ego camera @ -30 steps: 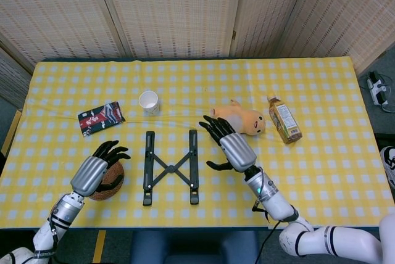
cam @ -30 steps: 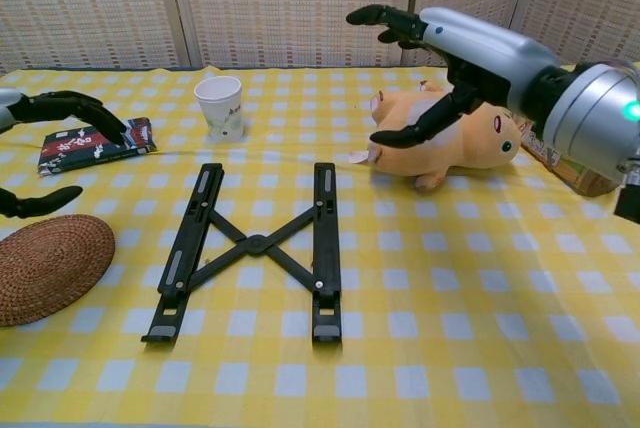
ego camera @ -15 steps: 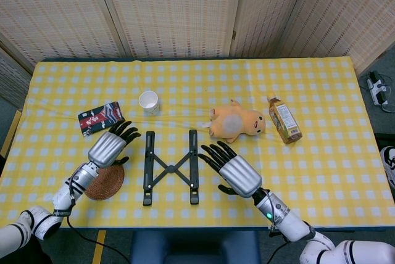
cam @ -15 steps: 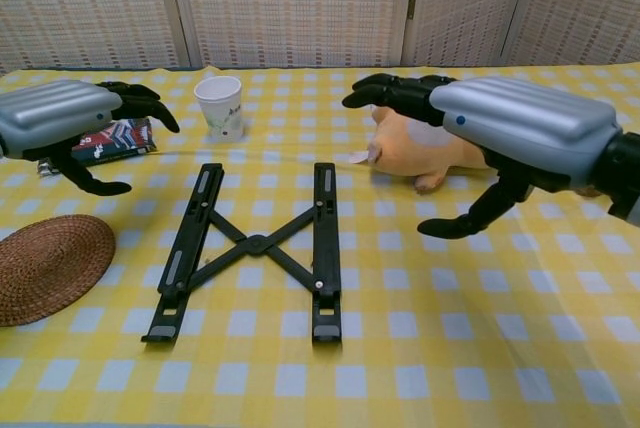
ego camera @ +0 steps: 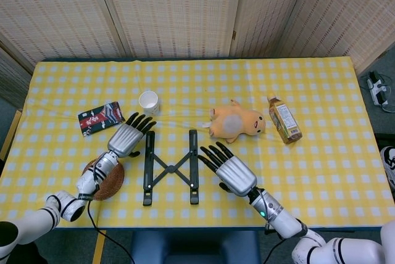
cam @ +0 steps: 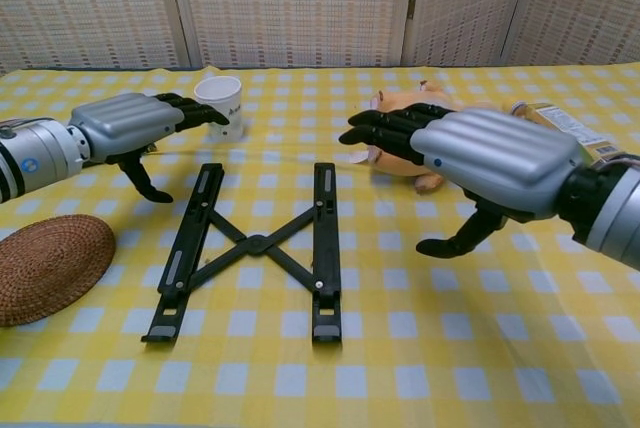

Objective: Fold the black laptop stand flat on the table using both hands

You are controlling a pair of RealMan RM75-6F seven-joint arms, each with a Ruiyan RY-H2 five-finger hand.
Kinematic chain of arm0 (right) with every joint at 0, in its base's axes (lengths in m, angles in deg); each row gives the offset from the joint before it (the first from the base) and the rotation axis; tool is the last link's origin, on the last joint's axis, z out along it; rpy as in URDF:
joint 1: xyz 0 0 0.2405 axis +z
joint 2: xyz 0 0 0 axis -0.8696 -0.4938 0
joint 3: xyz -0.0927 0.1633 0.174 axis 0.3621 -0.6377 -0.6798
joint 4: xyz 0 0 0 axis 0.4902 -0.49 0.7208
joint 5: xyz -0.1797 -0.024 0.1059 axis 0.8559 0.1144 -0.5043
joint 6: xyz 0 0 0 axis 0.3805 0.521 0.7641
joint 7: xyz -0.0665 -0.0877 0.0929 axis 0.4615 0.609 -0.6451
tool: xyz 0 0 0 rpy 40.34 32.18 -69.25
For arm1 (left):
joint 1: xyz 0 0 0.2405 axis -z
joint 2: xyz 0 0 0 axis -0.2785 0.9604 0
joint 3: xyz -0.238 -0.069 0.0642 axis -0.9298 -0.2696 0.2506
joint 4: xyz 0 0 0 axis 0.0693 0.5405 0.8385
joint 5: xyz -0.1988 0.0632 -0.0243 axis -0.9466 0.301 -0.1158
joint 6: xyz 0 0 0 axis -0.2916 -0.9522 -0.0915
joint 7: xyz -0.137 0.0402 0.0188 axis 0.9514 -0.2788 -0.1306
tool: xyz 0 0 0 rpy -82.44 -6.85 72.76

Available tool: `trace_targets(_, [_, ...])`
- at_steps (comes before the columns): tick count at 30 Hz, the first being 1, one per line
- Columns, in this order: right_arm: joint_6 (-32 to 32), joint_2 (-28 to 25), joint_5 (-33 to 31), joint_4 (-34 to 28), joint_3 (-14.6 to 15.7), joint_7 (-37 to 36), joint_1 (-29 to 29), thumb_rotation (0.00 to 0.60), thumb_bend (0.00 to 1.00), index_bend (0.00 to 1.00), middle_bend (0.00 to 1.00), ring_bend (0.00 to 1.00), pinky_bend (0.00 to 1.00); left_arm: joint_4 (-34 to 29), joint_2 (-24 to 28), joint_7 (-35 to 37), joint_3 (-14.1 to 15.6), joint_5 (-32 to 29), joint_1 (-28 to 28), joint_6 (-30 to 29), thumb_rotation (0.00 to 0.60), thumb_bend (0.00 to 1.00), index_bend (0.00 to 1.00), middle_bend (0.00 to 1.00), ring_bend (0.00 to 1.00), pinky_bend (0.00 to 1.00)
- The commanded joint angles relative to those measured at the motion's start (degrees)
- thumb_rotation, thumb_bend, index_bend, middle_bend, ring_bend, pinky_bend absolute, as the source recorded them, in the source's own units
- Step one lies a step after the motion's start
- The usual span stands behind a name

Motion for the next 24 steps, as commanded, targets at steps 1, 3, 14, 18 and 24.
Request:
trace_targets(1, [-0.03, 0.71, -0.05, 1.23, -0.28, 0.06, 0.12, 0.600, 0.26, 0.00, 0.00, 0.00, 0.00, 1.75, -1.20, -1.26, -0.13, -0.78, 0.92, 0.72, 0.600, 0.19, 0.10, 0.08, 0.00, 0.01])
trace_targets(3, [-0.37, 1.18, -0.32, 2.16, -0.40, -0.82, 0.22, 0.600, 0.26, 0.00, 0.00, 0.00, 0.00, 2.64, -1.66, -1.76, 0.04, -0.97, 1.26, 0.89, 0.600, 0.19, 0.10, 0.08, 0.00, 0.01])
trace_targets(14, [-0.32, 4.55, 0.76, 7.72, -0.70, -3.85, 0.85, 0.600, 0.26, 0.00, 0.00, 0.00, 0.00, 5.11, -4.02, -1.18, 0.38, -2.87, 1.98, 1.80, 0.600, 0.19, 0.10, 0.08, 0.00, 0.01])
trace_targets(18, [-0.45, 6.47, 1.13, 10.74, -0.86, -4.24, 1.30, 0.600, 0.26, 0.00, 0.00, 0.00, 0.00, 5.82, -4.60, -0.82, 0.62, -3.01, 2.26, 1.66, 0.600, 0.19, 0.10, 0.08, 0.00, 0.01])
trace_targets(24, [-0.12, 9.95, 2.11, 15.74, -0.50, -6.05, 1.60, 0.600, 0.26, 0.00, 0.00, 0.00, 0.00, 6.17, -4.92, 0.21, 0.87, -3.41, 2.33, 1.55, 0.600, 0.19, 0.11, 0.08, 0.00, 0.01])
